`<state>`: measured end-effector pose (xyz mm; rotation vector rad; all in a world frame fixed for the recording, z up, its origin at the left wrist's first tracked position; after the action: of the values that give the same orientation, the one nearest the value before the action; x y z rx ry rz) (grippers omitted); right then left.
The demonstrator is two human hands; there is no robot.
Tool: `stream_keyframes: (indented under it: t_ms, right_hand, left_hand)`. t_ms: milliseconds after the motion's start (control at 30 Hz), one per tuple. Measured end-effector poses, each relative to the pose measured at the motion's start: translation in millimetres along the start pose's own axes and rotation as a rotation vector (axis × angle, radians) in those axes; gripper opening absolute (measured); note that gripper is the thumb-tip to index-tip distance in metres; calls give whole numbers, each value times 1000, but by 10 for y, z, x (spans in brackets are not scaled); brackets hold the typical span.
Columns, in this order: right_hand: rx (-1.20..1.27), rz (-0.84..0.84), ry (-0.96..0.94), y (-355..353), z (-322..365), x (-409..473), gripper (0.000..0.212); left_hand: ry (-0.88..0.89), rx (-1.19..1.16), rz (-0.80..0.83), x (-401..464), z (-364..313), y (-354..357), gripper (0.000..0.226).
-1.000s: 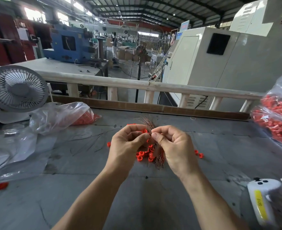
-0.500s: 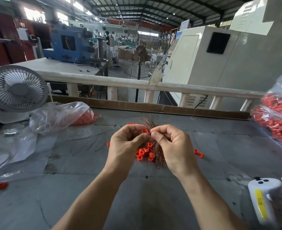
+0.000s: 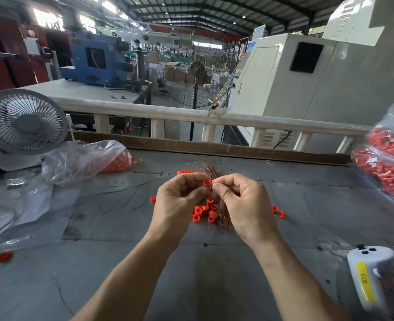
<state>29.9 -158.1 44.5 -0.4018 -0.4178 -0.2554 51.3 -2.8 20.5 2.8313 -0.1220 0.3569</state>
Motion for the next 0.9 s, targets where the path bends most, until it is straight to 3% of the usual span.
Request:
stream_keyframes:
  t_ms: [467, 900]
  right_hand:
    - [-108, -16, -29, -30, -1, 8, 10]
    - [-13, 86, -40, -24, 13, 5, 12]
  left_hand:
    - [-21, 7, -29, 1, -5, -23, 21]
    - [-152, -97, 47, 11, 46, -19, 26]
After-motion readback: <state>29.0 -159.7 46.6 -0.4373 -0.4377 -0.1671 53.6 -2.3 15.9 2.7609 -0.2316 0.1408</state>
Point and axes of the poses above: each hand's wrist, its own x-axis towards the middle knuckle, its own y-axis out of the palm, z = x × y, the point moved 7 cm from there along x, towards the middle knuckle
